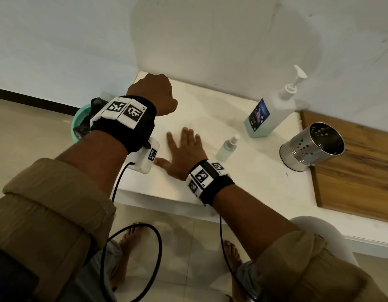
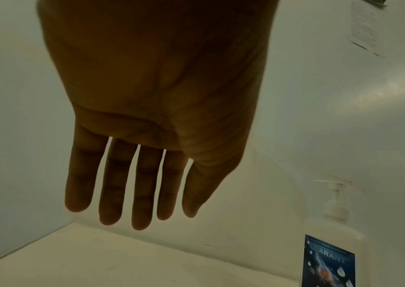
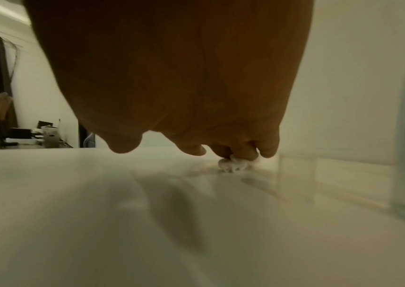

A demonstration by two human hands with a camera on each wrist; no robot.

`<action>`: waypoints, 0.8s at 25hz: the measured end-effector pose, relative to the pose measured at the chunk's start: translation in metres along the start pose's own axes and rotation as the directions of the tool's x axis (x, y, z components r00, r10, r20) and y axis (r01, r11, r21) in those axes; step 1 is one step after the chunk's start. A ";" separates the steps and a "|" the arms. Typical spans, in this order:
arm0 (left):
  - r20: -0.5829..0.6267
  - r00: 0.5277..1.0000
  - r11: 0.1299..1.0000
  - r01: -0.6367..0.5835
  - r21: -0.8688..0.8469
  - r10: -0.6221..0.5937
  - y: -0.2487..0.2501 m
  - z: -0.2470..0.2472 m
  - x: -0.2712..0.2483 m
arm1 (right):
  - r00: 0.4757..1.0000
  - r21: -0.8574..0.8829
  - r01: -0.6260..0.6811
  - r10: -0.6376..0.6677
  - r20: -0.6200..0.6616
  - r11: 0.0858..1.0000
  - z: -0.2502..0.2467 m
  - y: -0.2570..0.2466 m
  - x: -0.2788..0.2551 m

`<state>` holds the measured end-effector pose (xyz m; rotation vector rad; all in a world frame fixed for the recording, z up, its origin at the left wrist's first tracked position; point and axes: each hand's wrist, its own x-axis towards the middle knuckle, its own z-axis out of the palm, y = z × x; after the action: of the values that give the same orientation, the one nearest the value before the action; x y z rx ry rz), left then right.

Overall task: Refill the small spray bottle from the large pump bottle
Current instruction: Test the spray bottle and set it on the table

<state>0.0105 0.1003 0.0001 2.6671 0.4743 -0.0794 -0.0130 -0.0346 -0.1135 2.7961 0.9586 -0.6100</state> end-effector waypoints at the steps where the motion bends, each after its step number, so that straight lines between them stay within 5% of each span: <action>1: 0.001 1.000 1.000 0.001 0.000 -0.001 0.000 0.000 0.000 | 0.999 -0.012 0.044 -0.044 -0.003 0.999 0.001 -0.010 -0.002; 6: 0.003 1.000 1.000 0.000 -0.011 0.000 0.000 0.001 0.001 | 0.993 -0.037 0.117 -0.117 -0.018 0.993 0.010 -0.023 -0.011; 15: 0.005 1.000 1.000 0.003 -0.020 -0.003 -0.002 0.000 0.002 | 0.974 0.062 -0.225 0.225 0.017 0.972 -0.007 0.015 0.009; 20: 0.010 1.000 1.000 0.004 -0.012 -0.003 -0.003 0.001 0.004 | 1.000 0.087 0.001 0.000 -0.011 0.996 -0.008 -0.012 0.011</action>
<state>0.0129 0.1035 -0.0026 2.6525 0.4747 -0.0908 -0.0096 -0.0173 -0.1105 2.8786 0.9567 -0.6519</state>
